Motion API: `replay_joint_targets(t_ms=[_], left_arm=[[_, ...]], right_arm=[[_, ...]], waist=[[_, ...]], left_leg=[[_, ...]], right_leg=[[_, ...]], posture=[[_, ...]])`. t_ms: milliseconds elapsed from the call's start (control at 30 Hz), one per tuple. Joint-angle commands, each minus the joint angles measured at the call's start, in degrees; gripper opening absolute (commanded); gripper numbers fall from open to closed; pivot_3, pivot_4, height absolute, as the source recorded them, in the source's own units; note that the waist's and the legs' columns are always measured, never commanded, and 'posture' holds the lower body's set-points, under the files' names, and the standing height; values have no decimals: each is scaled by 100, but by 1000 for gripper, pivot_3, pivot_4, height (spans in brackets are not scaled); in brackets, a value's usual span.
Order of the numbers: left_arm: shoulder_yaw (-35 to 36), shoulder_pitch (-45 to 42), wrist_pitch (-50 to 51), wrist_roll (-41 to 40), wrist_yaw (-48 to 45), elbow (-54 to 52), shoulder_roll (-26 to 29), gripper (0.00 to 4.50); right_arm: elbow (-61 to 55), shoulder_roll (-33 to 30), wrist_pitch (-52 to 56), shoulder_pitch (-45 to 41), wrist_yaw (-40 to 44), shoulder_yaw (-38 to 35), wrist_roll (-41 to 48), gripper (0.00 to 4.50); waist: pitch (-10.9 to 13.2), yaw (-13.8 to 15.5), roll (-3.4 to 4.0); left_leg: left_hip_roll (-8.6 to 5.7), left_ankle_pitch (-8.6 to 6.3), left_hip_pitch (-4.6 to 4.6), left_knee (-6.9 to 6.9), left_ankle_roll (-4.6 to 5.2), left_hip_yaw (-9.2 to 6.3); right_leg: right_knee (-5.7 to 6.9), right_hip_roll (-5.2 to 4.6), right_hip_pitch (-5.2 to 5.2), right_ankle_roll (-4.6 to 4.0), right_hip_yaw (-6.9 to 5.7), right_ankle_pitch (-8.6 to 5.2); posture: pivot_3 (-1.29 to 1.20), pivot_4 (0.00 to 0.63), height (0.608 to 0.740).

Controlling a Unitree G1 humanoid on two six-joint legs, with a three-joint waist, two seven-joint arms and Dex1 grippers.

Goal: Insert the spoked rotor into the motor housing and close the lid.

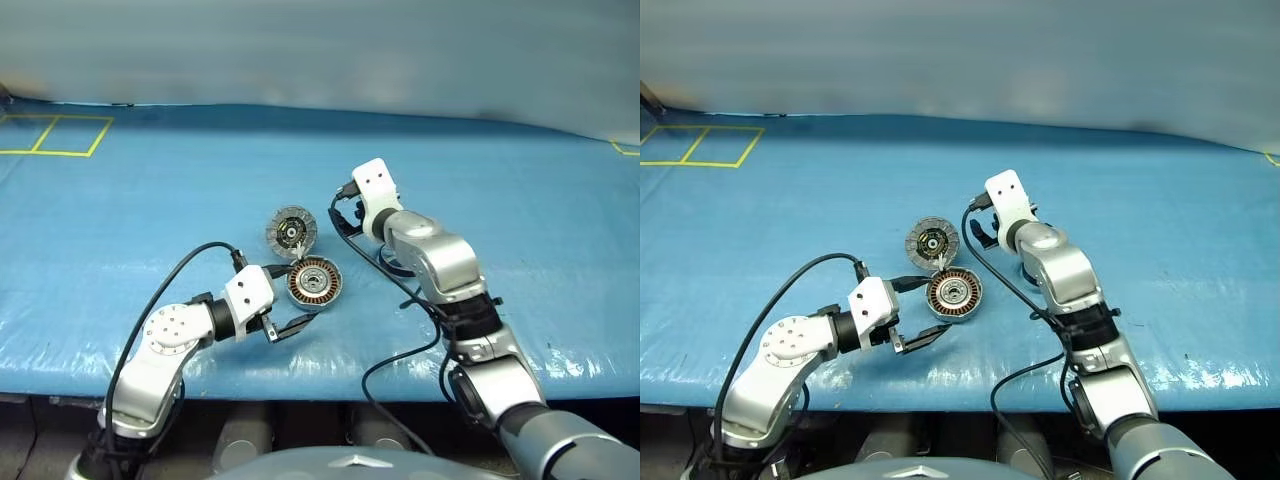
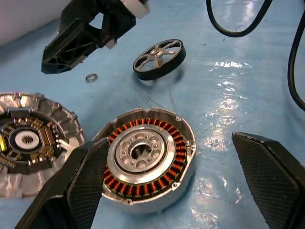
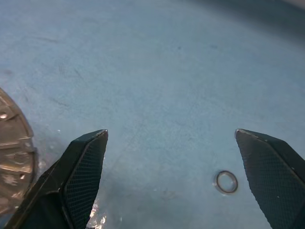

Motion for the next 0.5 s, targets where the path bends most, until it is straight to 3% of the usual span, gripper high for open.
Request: replay_joint_targets(t_ms=[33,233,500], left_arm=[[-36,440,-483,-35,515,-392,-253,4476],[-245,1206,-1000,38,1015,-232,-503,4476],[-325,1347,-1748,139,1402,636,-629,4476]], right_arm=[[878,85,-484,-502,-94,-170,-221,4500],[1792,174,-866,-849,-388,-638,-270,4500],[2089,284,-842,-743,-596,-1069,-175,4500]], waist=[[1,-16,2],[1,-28,3],[6,-82,15]], left_leg=[[0,0,2,-1,0,4],[1,0,4,-4,1,9],[2,0,6,-6,1,19]], right_leg=[[0,-2,-1,-2,0,1],[-1,-5,-2,-12,0,-1],[3,-3,-8,-12,5,-1]], posture=[[0,150,740],[0,150,740],[0,150,740]])
